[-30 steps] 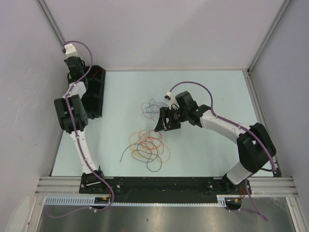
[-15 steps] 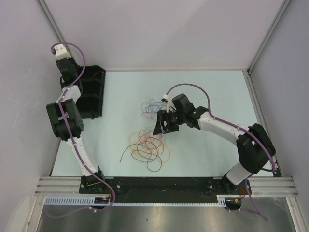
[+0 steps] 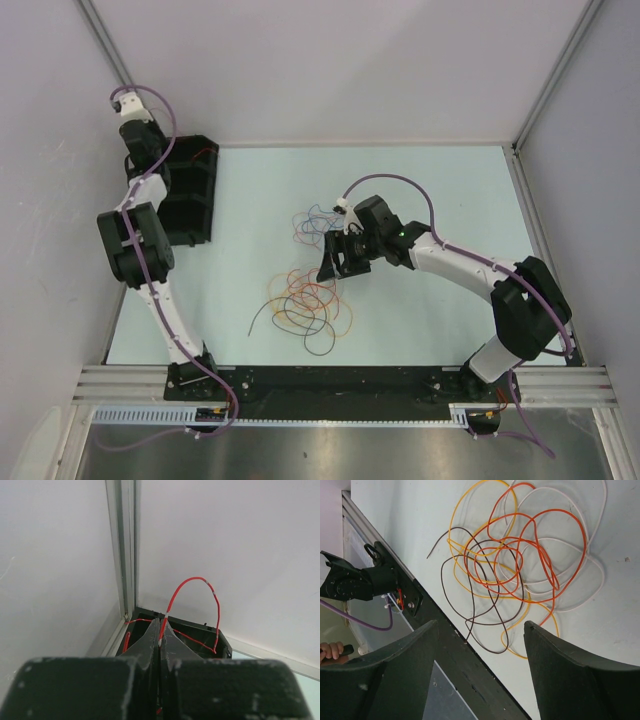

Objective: Untangle the cables

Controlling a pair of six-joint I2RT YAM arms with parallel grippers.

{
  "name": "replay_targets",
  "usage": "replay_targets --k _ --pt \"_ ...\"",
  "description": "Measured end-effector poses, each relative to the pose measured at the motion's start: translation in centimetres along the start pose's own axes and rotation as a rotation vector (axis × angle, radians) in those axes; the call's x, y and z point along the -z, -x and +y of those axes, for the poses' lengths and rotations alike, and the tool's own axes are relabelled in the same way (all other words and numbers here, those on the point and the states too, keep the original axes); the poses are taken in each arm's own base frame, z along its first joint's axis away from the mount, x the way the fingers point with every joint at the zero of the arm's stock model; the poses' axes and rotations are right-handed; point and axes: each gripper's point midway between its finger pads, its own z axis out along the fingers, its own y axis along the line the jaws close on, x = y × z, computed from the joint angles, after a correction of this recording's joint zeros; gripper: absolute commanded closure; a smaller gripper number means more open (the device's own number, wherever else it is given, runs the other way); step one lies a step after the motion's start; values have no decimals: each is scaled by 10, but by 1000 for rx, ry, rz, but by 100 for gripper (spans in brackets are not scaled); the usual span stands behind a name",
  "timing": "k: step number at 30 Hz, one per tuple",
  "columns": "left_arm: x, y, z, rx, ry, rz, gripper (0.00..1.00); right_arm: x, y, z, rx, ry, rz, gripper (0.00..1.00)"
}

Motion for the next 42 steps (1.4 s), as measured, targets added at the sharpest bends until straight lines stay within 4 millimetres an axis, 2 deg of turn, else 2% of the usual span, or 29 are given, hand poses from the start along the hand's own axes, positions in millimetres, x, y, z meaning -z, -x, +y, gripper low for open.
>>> replay_targets --k 7,9,10,11,14,15,22,26,28,32,35,38,40,42 --pt "-12 -15 -3 5 -14 53 99 0 0 0 0 0 0 27" --pt "-21 -19 -8 11 -41 69 80 0 0 0 1 0 -1 27" --pt "-26 -20 -10 13 -52 71 65 0 0 0 1 0 -1 27" --pt "-35 -21 -15 21 -75 79 27 0 0 0 0 1 -1 27" --pt "-55 -21 -22 33 -105 87 3 -1 1 0 1 1 -2 26" --pt "-58 -24 -23 42 -110 95 0 -1 1 0 1 1 -2 27" --pt "-54 -43 -25 115 -104 152 0 -1 1 0 0 1 -2 27" --pt "-45 -55 -25 169 -87 200 0 -1 1 -1 0 -2 -3 26" --pt "-40 -52 -29 193 -72 211 0 -1 1 -2 0 -10 -6 26" --pt "-21 -26 -44 231 -50 214 1 1 4 -7 -2 -37 -23 25" --pt "5 -5 -73 239 -48 220 3 6 9 -10 -3 -58 -49 24" --pt "48 6 -118 247 -89 260 7 20 20 -16 -9 -98 -102 24" --pt "82 5 -144 251 -125 300 8 29 27 -22 -17 -131 -135 24" --pt "124 -8 -164 258 -160 354 12 34 31 -29 -26 -163 -155 23"
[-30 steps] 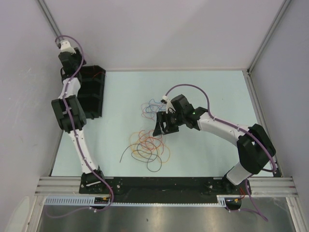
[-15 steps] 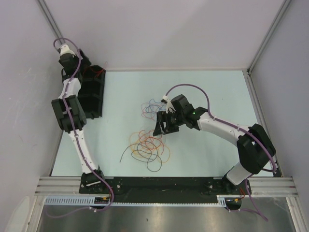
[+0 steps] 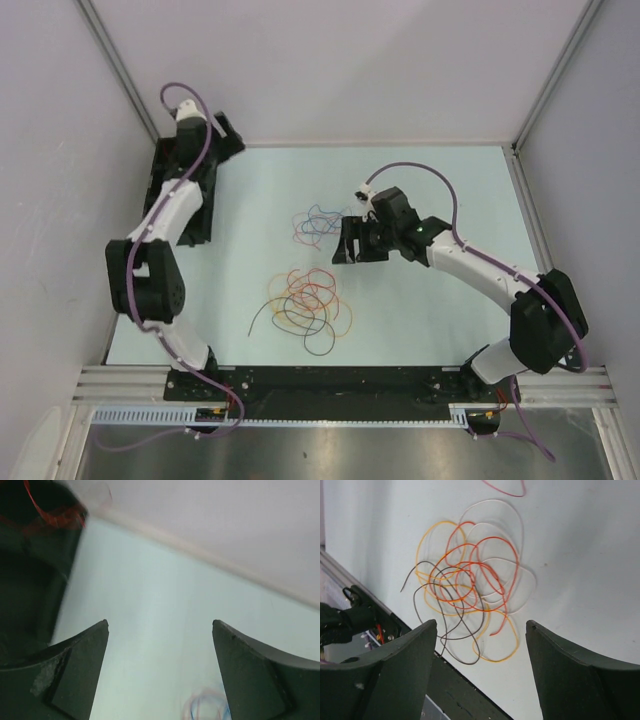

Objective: Untangle the cables

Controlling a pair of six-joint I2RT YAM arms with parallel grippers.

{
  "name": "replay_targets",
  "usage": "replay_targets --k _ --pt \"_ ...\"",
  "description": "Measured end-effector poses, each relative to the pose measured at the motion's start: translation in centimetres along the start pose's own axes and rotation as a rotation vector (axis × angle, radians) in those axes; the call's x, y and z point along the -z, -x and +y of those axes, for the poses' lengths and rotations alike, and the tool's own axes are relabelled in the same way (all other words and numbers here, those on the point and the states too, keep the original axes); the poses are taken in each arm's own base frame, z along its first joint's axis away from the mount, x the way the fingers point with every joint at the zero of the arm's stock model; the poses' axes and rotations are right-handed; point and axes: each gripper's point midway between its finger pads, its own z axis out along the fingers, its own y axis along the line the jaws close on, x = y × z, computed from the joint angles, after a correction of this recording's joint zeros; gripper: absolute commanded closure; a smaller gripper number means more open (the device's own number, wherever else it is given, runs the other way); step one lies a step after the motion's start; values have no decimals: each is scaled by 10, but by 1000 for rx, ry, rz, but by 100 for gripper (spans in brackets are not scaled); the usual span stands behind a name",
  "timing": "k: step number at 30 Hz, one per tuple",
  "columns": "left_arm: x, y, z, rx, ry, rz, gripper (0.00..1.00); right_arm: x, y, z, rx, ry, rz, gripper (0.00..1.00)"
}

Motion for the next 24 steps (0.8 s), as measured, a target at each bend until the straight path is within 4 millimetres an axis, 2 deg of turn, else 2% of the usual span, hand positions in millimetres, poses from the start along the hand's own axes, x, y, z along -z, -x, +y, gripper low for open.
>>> replay_targets --k 2,6,8,10,13,17,21,24 --pt "38 -47 -11 7 -25 83 13 2 3 -10 -11 -43 -14 23" --pt "101 -143 -15 -46 -36 275 14 4 2 -26 -30 -112 -15 22" --pt "123 -182 -25 -102 -57 373 17 5 0 -33 -36 -148 -12 21" --pt "143 -208 -36 -155 -91 445 17 7 -3 -39 -41 -175 -13 21" --pt "177 -234 -52 -237 -175 512 19 13 -7 -46 -48 -201 -15 20" --pt "219 -247 -75 -345 -325 532 24 23 -16 -53 -55 -225 -17 18" --pt "234 -258 -84 -408 -393 549 29 36 -19 -52 -52 -230 -35 17" --pt "242 -276 -86 -463 -415 586 32 44 -20 -51 -49 -231 -50 17"
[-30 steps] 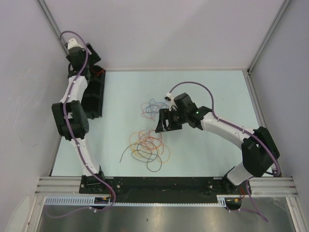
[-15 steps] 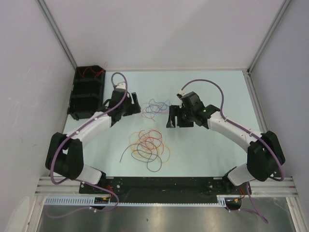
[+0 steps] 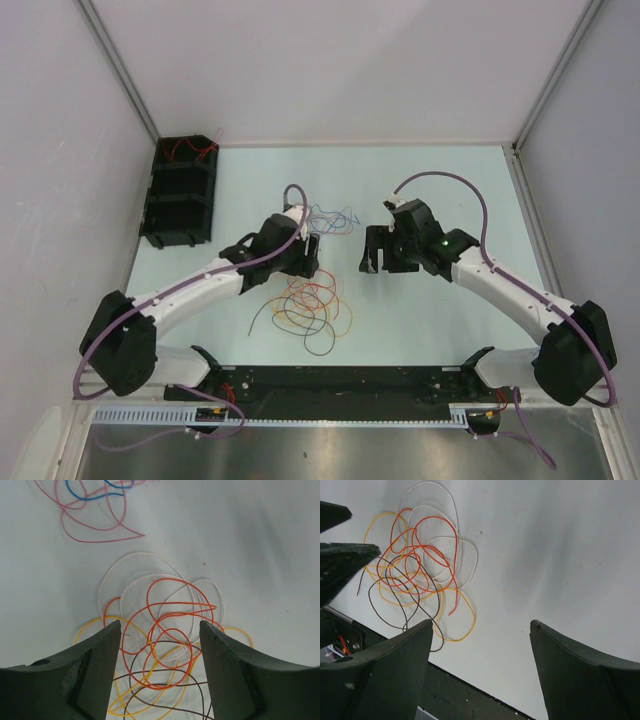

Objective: Untangle the cables

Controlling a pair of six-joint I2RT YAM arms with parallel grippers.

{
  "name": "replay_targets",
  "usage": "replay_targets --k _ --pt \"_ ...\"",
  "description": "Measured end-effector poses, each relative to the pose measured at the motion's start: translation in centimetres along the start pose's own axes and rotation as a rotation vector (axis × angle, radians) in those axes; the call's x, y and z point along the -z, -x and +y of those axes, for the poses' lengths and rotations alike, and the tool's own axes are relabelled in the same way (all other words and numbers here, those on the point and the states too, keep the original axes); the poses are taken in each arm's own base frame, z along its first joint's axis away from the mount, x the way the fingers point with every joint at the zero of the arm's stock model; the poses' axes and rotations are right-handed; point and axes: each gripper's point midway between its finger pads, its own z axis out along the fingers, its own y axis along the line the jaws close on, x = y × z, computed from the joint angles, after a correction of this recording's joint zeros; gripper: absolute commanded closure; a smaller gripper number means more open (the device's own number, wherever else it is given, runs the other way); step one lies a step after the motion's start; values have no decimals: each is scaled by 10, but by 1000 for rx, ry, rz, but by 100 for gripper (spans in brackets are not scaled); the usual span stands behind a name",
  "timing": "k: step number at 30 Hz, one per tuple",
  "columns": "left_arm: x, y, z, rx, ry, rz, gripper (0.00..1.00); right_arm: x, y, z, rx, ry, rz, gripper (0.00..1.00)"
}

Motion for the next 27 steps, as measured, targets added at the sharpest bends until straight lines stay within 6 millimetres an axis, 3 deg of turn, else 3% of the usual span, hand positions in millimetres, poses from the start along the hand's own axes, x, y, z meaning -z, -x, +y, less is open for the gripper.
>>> replay_targets --k 5,10,20,23,25,26,27 --pt "-16 -29 -15 -85 -2 85 35 9 -5 -4 -3 -9 -5 16" --pt "-33 -50 -7 -107 52 145 42 10 -11 -8 -5 -18 5 16" --pt "-55 -61 1 -114 94 164 47 12 -14 -3 -1 9 10 16" --pt "-59 -63 2 -114 99 164 55 11 -15 -1 1 14 12 16" --pt "-62 -65 4 -117 108 169 69 11 -15 -1 2 16 12 16" --pt "-64 -67 5 -117 114 172 80 11 -15 0 3 17 12 16" --pt "-65 -68 6 -117 118 175 100 11 -15 0 4 19 12 16"
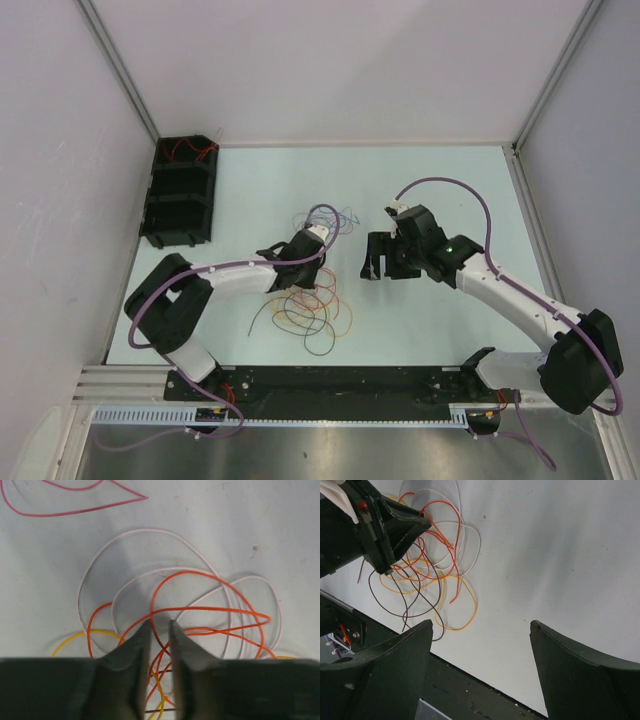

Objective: Untangle the cables

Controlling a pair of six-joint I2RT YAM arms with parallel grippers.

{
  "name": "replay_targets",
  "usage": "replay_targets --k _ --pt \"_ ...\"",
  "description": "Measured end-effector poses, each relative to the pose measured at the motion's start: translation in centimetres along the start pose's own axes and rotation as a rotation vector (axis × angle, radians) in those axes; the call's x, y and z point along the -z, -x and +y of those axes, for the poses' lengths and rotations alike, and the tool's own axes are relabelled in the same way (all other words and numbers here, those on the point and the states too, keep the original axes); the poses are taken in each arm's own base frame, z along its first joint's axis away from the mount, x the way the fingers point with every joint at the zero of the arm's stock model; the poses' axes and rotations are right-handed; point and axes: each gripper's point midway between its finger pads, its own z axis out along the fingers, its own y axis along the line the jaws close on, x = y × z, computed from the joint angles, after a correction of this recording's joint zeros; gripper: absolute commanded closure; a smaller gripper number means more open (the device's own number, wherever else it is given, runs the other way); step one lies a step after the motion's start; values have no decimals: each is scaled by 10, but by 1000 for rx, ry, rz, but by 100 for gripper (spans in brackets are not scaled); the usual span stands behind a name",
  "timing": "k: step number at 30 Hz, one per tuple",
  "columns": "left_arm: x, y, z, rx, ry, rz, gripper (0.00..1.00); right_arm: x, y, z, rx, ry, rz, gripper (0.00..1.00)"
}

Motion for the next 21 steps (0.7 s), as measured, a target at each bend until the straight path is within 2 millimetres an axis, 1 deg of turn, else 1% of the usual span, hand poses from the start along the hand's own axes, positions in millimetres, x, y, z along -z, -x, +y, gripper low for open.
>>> replay_targets --k 3,5,8,9,11,12,13,14,15,16,17,19,20,21 --pt "-3 -1 2 0 15 10 100 0 0 1 0 6 0 16" --pt "0 6 3 -5 27 8 100 0 1 2 2 11 -3 16" --pt "13 31 2 -4 43 -24 100 -2 1 3 2 18 -2 16" --pt "23 45 2 -6 47 -46 100 -2 1 3 2 19 -1 17" --pt "50 88 -2 0 44 -133 100 -3 1 3 2 19 0 16" --pt "74 119 -5 6 36 -204 100 -4 1 3 2 18 2 17" --pt "86 135 -6 14 30 -246 100 -4 0 3 1 18 2 16" --pt "109 159 -8 23 18 -313 100 -4 0 3 1 18 2 17" --pt "128 176 -9 31 8 -371 100 -4 1 3 2 19 0 17" --pt "157 198 -8 47 -6 -450 100 -4 1 3 2 20 -1 16" --pt "182 212 -7 60 -17 -514 99 -4 2 3 2 21 -5 16" --pt "218 227 -1 79 -28 -611 100 -4 4 4 3 24 -12 17" --pt "232 229 3 85 -26 -644 100 -4 4 4 3 26 -17 17" --pt "241 230 7 95 -24 -671 100 -3 5 4 3 28 -22 16"
